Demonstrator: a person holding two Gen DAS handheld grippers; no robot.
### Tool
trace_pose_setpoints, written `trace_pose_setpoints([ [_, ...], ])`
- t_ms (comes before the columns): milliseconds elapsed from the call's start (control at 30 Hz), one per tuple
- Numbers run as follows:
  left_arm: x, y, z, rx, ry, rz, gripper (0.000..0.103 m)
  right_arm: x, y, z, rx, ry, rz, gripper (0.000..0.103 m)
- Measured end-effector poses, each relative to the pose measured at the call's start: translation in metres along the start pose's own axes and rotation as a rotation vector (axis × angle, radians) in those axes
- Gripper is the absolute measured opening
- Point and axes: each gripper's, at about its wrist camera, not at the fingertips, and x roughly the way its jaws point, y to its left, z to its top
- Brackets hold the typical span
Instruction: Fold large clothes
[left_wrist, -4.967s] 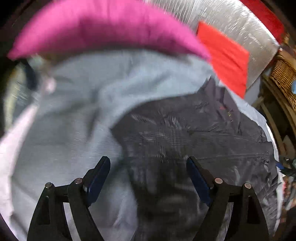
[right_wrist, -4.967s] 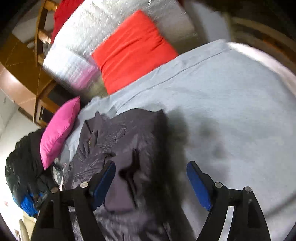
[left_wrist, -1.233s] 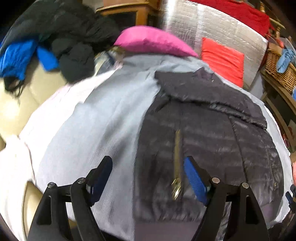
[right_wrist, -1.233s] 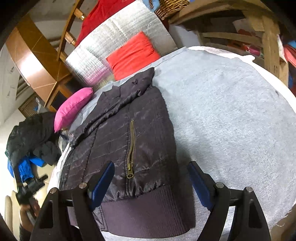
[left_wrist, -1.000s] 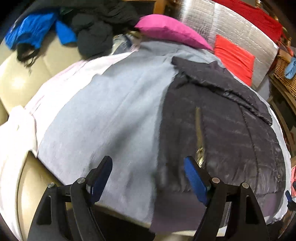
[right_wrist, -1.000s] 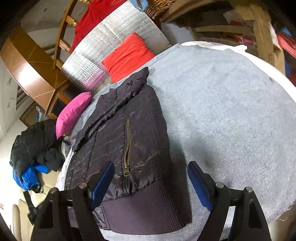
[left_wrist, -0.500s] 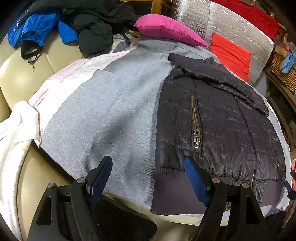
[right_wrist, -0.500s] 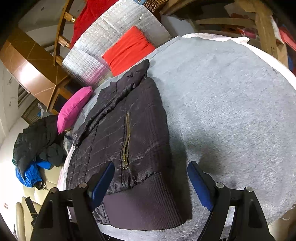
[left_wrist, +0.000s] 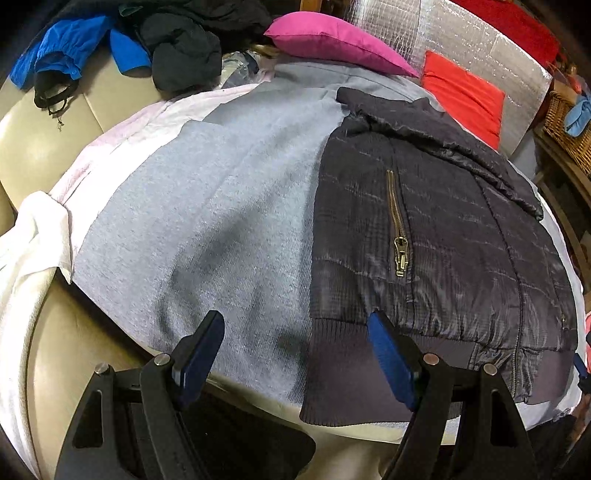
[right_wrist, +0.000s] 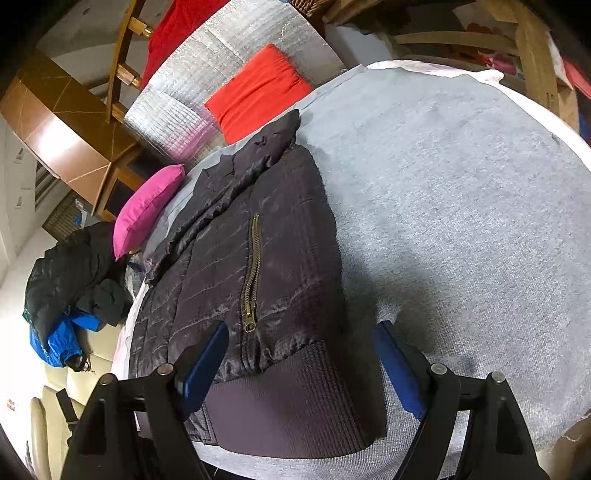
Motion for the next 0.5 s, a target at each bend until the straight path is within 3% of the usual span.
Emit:
trace_pose_setpoints([
  [500,0.0091,-0.0022,-0.0013,0.008,0.022,-0.007,0.08,0.0026,0.0,-0.0014,0.0,0.02,-0.007,0.084],
])
